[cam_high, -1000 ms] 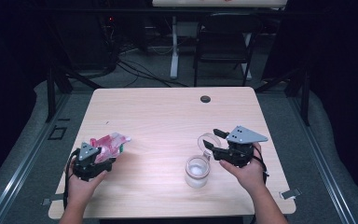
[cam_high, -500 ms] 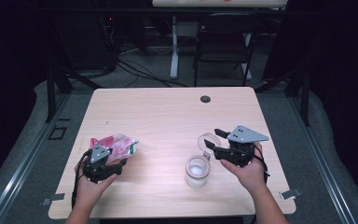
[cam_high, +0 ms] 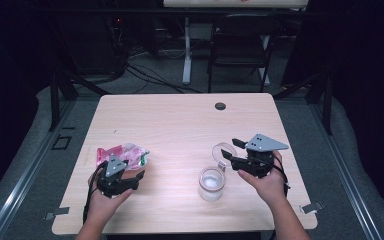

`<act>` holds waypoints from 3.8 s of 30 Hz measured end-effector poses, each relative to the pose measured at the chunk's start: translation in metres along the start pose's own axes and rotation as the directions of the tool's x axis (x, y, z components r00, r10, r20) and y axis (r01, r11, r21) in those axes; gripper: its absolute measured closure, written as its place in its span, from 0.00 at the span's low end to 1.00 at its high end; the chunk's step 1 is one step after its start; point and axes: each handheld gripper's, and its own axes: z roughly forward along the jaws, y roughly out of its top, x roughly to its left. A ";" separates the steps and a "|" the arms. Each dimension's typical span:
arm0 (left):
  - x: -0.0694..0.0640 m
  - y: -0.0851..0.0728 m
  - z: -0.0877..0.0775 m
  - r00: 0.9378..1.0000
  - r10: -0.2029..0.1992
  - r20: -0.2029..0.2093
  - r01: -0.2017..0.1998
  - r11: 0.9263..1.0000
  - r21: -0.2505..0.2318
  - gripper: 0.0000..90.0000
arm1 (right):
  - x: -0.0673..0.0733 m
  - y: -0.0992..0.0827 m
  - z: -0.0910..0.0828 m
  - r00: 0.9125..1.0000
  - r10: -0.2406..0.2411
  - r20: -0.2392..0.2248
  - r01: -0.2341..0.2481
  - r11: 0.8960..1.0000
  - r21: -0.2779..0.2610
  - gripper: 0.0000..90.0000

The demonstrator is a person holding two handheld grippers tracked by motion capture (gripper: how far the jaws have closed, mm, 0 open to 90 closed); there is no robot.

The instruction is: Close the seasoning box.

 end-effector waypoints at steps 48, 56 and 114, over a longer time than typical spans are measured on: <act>-0.039 0.016 0.005 0.990 0.103 0.098 -0.099 0.994 -0.040 0.34 | 0.041 0.001 0.006 0.986 -0.159 -0.045 0.161 0.986 0.033 0.70; -0.046 0.019 0.008 0.984 0.123 0.126 -0.118 0.992 -0.047 0.34 | 0.052 -0.004 0.009 0.978 -0.204 -0.045 0.206 0.978 0.036 0.67; -0.064 0.019 0.021 0.971 0.178 0.160 -0.176 0.984 -0.025 0.36 | 0.074 -0.018 0.022 0.951 -0.303 -0.066 0.308 0.947 0.087 0.53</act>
